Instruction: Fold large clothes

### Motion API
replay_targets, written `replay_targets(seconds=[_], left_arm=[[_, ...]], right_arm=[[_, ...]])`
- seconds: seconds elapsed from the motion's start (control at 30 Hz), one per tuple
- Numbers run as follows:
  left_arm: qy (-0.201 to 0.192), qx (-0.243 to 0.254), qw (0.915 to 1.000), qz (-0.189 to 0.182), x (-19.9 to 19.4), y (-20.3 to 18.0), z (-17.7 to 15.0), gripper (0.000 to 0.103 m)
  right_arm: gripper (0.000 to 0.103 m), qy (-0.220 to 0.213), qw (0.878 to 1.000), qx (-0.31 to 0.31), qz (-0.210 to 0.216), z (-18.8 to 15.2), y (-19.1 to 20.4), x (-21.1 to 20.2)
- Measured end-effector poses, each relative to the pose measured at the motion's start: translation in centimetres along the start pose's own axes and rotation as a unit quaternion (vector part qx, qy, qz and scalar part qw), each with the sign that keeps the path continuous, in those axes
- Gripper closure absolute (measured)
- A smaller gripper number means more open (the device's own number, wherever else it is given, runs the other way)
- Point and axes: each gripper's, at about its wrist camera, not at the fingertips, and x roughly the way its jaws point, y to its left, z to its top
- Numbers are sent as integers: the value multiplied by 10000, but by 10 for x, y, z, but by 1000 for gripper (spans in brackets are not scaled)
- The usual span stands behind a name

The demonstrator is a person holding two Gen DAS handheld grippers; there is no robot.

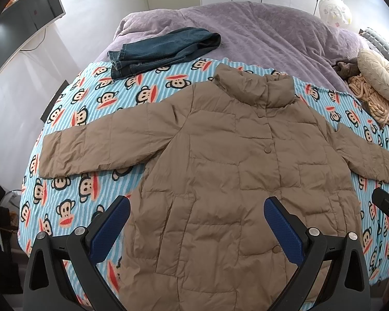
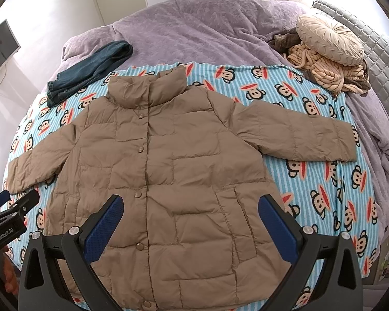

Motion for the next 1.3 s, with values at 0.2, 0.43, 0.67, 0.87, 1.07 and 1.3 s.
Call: replay_targets(seconds=[0.2, 0.43, 0.67, 0.87, 1.07, 1.3], left_arm=[[10, -5, 10000, 4, 1, 1, -2, 0], [14, -15, 10000, 5, 2, 2, -4, 0], [16, -18, 10000, 3, 3, 2, -4, 0], [19, -35, 10000, -1, 4, 3, -6, 0], [70, -79, 9999, -46, 6, 6, -8, 0], [115, -108, 9998, -102, 6, 7, -4, 0]], right_arm=[[0, 4, 10000, 7, 0, 0, 1, 0], [0, 7, 10000, 3, -5, 1, 1, 0], [0, 17, 10000, 0, -8, 0, 3, 1], [0, 22, 10000, 2, -7, 1, 3, 1], [0, 29, 10000, 2, -10, 1, 4, 2], [0, 94, 10000, 7, 15, -3, 10, 7]])
